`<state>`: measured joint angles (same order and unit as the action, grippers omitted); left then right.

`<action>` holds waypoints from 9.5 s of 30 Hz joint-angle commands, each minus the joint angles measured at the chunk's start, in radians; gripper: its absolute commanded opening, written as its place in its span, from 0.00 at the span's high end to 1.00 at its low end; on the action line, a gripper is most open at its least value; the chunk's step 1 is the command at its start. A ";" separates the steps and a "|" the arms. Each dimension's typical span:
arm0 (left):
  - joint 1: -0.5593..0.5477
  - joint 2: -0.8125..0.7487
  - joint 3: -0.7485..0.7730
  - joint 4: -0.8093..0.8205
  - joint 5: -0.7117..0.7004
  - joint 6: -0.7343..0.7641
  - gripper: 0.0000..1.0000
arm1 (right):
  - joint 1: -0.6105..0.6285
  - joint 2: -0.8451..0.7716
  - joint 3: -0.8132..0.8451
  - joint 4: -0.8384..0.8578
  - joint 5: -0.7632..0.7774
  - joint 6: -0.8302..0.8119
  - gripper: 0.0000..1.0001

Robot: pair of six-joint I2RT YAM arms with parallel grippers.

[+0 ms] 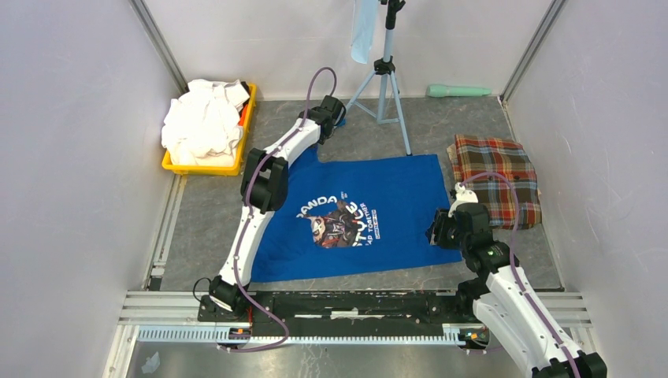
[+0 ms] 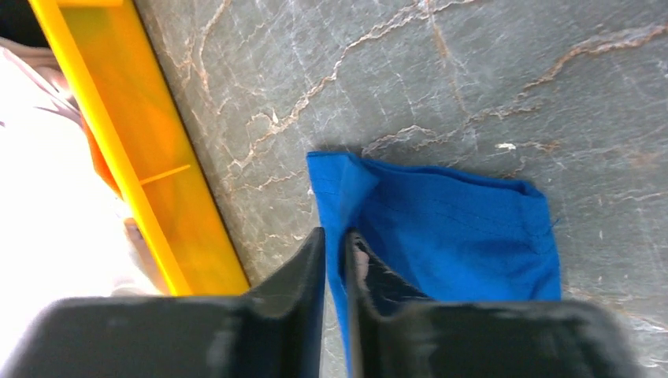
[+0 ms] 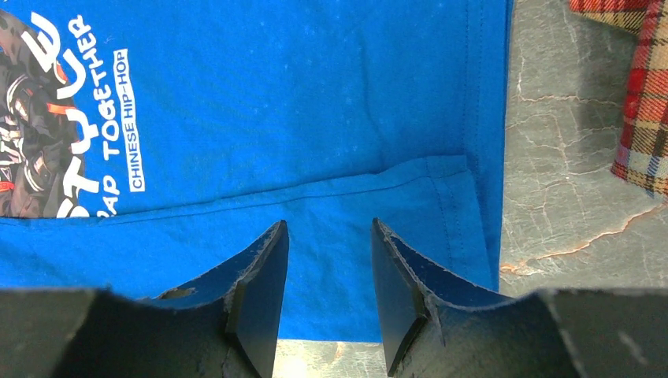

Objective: Fold and stack the mixed laundry pile
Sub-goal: Fold the T-shirt.

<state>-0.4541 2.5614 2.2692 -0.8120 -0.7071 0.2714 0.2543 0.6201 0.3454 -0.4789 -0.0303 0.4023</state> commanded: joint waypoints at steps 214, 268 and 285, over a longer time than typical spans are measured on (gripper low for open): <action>0.073 -1.187 -0.989 0.325 0.353 -0.004 0.98 | -0.230 0.899 0.646 0.240 0.104 0.084 1.00; 0.018 -1.452 -1.243 0.042 0.452 -0.448 0.67 | -0.276 0.666 0.274 0.321 0.135 0.011 0.40; 0.393 -0.913 -0.985 -0.023 0.740 -0.415 0.60 | 0.267 0.700 0.494 0.374 0.119 -0.048 0.37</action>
<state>-0.1284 1.5490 1.2381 -0.8143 -0.1162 -0.1310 0.4603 1.2594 0.7887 -0.1429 0.0868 0.3645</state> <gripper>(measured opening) 0.365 0.643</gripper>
